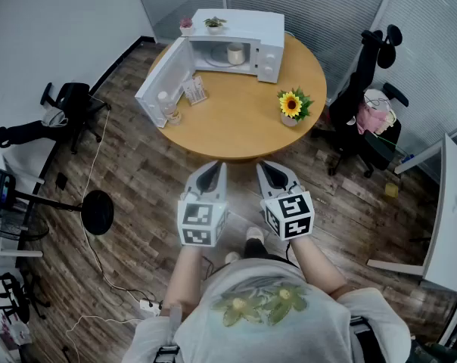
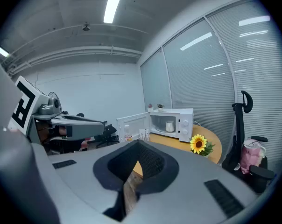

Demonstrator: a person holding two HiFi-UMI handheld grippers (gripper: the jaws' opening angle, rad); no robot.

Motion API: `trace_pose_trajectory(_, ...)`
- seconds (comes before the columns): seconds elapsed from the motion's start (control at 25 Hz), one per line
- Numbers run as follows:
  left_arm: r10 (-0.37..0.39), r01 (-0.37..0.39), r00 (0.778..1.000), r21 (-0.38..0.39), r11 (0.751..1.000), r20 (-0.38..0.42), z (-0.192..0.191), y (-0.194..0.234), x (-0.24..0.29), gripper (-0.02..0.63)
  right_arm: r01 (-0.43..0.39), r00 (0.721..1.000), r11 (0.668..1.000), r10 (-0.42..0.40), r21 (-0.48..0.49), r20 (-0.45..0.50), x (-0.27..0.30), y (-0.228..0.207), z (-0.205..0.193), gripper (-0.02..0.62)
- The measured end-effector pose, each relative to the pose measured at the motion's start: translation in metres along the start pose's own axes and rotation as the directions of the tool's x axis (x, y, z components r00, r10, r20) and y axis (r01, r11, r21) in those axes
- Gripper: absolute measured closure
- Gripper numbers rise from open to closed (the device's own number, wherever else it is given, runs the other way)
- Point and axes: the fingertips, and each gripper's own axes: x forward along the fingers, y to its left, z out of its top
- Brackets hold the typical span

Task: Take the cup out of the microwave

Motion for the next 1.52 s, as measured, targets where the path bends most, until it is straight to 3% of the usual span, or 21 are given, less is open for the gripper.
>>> trace_pose_trajectory(0.56,0.045,-0.045,0.999,-0.060,0.997,-0.004,-0.005,-0.005,0.041,0.603,-0.046,0.998,0.998,0.044,-0.038,-0.045,0.022,-0.037,-0.003,0.577)
trace_pose_trajectory(0.76,0.061,-0.063,0.998,-0.076,0.995,-0.024,-0.009,-0.003,0.048,0.603,-0.086,0.993,0.996,0.085,-0.008,-0.088,0.032,-0.043,-0.011,0.574)
trace_pose_trajectory(0.8,0.062,-0.064,0.998,-0.075,0.995,-0.025,-0.008,-0.001,0.051,0.603,-0.098,0.991,0.995,0.097,-0.001,-0.092,0.034,-0.043,-0.011,0.548)
trace_pose_trajectory(0.88,0.059,-0.061,0.998,-0.070,0.996,-0.029,-0.006,0.001,0.055,0.603,-0.114,0.988,0.993,0.115,0.013,-0.101,0.041,-0.044,-0.010,0.427)
trace_pose_trajectory(1.0,0.056,-0.058,0.998,-0.061,0.996,-0.038,-0.005,0.005,0.060,0.603,-0.105,0.987,0.994,0.107,0.026,-0.117,0.051,-0.047,-0.011,0.372)
trace_pose_trajectory(1.52,0.012,-0.018,0.997,-0.076,0.997,-0.079,-0.008,0.056,0.117,0.603,-0.061,0.980,0.996,0.071,0.057,-0.184,0.117,-0.069,-0.010,0.348)
